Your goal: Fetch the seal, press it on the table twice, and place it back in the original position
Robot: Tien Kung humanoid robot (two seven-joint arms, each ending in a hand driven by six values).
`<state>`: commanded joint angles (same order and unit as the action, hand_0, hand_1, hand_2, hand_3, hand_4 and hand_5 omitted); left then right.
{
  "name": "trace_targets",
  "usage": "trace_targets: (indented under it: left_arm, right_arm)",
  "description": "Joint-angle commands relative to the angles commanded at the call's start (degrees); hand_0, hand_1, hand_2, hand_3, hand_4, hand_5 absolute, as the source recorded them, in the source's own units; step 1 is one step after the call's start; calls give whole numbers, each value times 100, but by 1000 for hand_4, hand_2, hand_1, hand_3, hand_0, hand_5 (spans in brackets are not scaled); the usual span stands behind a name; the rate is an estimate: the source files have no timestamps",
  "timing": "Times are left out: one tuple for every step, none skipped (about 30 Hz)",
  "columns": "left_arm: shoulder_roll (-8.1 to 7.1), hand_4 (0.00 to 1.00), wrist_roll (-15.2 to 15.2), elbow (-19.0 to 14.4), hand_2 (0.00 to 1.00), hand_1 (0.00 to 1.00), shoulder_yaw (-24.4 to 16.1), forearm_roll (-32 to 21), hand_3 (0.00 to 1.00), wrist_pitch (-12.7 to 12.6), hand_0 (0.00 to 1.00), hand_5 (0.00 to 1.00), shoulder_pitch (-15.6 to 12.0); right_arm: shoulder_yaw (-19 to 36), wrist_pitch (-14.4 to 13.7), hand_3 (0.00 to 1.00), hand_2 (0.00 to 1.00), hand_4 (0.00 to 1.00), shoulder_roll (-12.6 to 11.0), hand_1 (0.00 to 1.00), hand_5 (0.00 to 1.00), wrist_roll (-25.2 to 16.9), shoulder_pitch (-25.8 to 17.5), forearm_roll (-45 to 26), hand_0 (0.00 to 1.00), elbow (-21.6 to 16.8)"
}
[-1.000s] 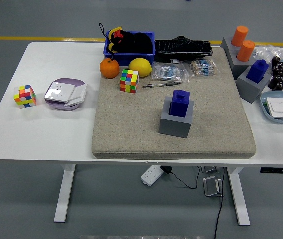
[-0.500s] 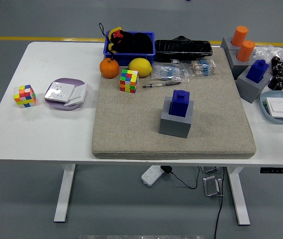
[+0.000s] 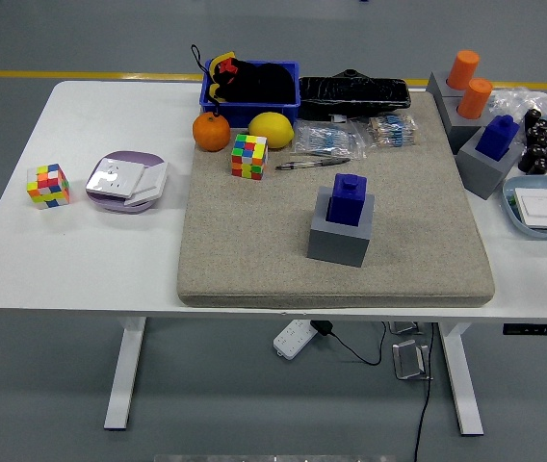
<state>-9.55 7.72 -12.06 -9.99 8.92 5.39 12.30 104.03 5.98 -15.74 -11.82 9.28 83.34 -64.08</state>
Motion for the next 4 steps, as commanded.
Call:
trace_targets:
  left_arm:
    - [-2,784,1,0,784,812,11,-5,834,0,810,413,2]
    - [-4,784,2,-1,784,812,24,-9,834,2,810,413,3]
    - [-6,784,1,0,784,812,33,-13,834,1,810,413,4]
    - [-7,784,1,0,784,812,38,-15,834,0,810,413,4]
  right_arm:
    - [1,0,615,636,759,2,657,158,0,2,1,808,1]
    - [-1,0,615,636,759,5,657,158,1,4,1,808,0]
    - [-4,0,615,636,759,7,657,158,0,7,2,808,-1]
    - [-7,0,615,636,759,8,657,158,1,9,3,808,-1]
